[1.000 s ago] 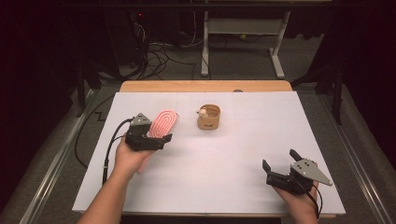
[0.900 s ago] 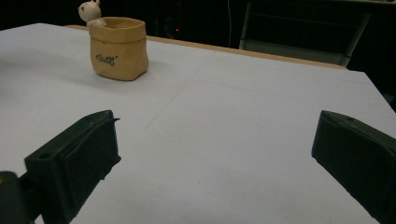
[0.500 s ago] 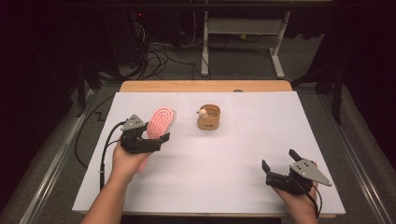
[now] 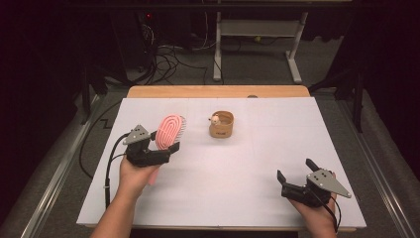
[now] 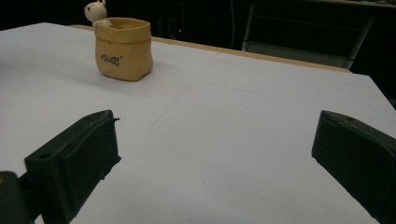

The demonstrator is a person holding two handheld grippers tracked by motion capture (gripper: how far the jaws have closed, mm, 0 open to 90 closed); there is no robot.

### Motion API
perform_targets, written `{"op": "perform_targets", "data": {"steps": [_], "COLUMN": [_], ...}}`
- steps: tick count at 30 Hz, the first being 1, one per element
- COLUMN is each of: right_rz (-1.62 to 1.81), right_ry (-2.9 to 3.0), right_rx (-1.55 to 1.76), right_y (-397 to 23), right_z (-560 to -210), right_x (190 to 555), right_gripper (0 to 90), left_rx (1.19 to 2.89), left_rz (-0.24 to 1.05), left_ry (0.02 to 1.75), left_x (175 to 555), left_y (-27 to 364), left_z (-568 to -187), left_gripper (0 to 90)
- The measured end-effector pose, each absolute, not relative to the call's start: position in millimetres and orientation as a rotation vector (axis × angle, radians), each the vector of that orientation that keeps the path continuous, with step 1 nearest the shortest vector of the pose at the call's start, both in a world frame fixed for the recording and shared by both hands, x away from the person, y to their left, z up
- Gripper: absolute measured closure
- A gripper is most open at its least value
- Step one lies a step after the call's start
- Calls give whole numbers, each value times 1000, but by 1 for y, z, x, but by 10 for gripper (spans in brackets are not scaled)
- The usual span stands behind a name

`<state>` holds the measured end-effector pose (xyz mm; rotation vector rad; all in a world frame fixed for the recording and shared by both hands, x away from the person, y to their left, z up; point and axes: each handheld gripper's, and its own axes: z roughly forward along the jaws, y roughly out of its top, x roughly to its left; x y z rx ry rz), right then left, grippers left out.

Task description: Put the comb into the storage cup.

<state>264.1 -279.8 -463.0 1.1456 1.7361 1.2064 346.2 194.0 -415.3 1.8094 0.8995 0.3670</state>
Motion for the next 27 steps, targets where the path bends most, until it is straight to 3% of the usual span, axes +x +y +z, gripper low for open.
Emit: {"op": "perform_targets", "data": {"steps": [27], "right_rz": [1215], "right_ry": [1744], "right_rx": [1143], "right_y": [-278], "right_z": [-464], "right_x": [265], "right_gripper": [10], "left_rx": [1733], "left_rz": [405], "left_ry": [774], "left_x": [320], "left_y": [175], "left_z": [-412], "left_gripper": [201]}}
